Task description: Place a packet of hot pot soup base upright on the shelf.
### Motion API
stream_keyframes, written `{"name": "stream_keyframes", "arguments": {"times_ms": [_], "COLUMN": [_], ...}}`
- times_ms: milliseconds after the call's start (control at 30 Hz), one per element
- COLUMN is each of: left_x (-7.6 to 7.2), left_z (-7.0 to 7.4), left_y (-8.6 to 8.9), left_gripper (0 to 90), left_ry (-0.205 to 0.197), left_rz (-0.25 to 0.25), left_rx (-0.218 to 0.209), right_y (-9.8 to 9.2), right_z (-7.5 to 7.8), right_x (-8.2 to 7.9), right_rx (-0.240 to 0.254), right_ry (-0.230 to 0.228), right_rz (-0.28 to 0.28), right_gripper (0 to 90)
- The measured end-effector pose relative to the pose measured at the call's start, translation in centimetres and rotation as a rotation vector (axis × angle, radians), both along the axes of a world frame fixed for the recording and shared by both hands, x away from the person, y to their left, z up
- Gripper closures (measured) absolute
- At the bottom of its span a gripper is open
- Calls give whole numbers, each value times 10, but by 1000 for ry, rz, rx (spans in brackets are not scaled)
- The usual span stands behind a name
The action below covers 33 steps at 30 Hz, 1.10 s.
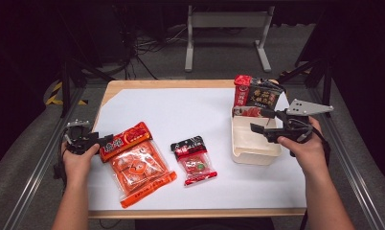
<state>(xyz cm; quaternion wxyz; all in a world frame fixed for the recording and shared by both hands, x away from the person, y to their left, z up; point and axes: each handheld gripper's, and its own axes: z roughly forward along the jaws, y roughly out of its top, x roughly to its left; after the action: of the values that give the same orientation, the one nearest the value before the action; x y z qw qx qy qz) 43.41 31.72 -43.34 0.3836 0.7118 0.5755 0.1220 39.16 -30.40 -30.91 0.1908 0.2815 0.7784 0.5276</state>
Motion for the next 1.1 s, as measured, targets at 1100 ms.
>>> {"name": "stream_keyframes", "arguments": {"times_ms": [1100], "left_x": [1], "left_z": [-5], "left_y": [-11], "left_gripper": [535], "left_ry": [149], "left_rz": [-73], "left_rx": [-50], "right_y": [15], "right_z": [-9], "right_x": [4], "right_rx": [-24], "right_ry": [32], "right_rz": [35], "right_gripper": [295]}}
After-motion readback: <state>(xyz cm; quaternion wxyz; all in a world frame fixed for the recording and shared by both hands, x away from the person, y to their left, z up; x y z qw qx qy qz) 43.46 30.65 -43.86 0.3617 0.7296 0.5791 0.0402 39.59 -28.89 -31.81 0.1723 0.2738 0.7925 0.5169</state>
